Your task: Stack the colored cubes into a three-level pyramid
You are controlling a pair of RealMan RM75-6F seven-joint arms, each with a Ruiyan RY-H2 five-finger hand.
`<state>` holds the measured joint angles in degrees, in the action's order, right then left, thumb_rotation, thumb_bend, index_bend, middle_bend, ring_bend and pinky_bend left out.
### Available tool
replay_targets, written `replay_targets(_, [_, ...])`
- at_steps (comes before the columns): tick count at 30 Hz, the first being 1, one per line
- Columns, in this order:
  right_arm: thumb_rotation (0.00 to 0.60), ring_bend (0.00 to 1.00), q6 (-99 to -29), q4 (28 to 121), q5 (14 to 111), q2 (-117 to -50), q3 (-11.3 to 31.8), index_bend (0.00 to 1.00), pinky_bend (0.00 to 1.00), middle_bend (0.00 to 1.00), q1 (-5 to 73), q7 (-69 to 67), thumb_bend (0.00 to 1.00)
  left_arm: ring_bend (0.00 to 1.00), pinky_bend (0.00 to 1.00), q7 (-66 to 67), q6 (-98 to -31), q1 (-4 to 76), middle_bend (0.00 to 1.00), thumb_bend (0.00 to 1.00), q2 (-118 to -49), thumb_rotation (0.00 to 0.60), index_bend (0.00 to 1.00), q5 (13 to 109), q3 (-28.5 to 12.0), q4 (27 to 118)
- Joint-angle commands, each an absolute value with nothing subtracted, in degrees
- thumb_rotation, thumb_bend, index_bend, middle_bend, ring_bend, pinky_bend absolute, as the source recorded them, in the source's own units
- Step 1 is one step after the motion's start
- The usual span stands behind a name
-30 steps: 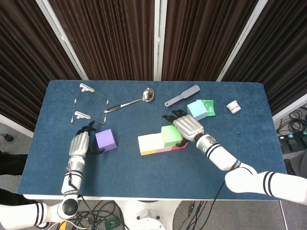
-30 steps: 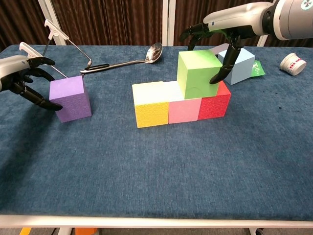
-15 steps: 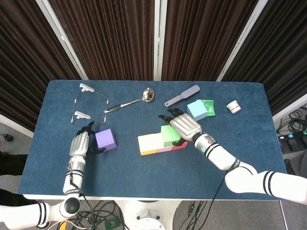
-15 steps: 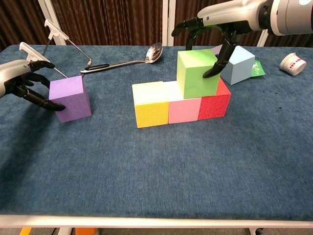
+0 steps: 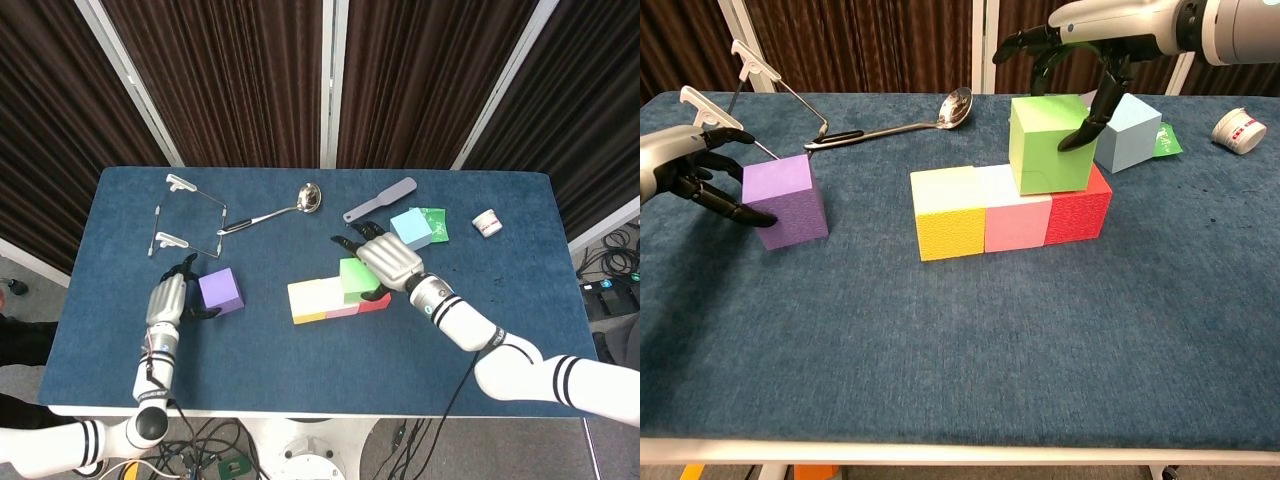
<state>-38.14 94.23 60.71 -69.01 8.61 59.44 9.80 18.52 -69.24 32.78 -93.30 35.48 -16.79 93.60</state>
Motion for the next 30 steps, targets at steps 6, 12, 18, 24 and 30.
replay_targets(6, [0.600, 0.00, -35.4, 92.8, 68.5, -67.2, 10.4, 0.00, 0.00, 0.45, 59.5, 2.8, 0.17, 0.06, 0.09, 17.8, -68.8, 32.4, 0.43, 0.14, -92.7, 0.600, 0.08, 35.4, -17.6, 93.3])
replay_targets(12, [0.600, 0.00, -33.9, 90.0, 76.2, -66.5, 10.6, 0.00, 0.00, 0.45, 59.9, -3.9, 0.17, 0.06, 0.09, 17.1, -68.5, 32.1, 0.43, 0.14, -92.6, 0.600, 0.08, 35.8, -17.8, 93.0])
replay_targets(18, [0.600, 0.00, -34.1, 87.4, 82.2, -66.8, 9.8, 0.00, 0.00, 0.45, 60.4, -9.2, 0.17, 0.06, 0.09, 17.2, -68.2, 32.2, 0.44, 0.14, -92.8, 0.600, 0.08, 36.2, -18.0, 92.9])
replay_targets(24, [0.600, 0.00, -35.2, 85.5, 86.5, -66.9, 8.4, 0.00, 0.00, 0.45, 60.6, -11.9, 0.17, 0.07, 0.09, 17.5, -68.9, 31.9, 0.45, 0.14, -92.8, 0.600, 0.08, 36.3, -17.9, 93.4])
replay_targets(30, [0.600, 0.00, -36.3, 84.7, 88.2, -66.9, 7.5, 0.00, 0.00, 0.45, 60.5, -14.2, 0.17, 0.09, 0.09, 17.3, -69.6, 31.7, 0.48, 0.14, -93.0, 0.600, 0.09, 36.6, -18.3, 93.3])
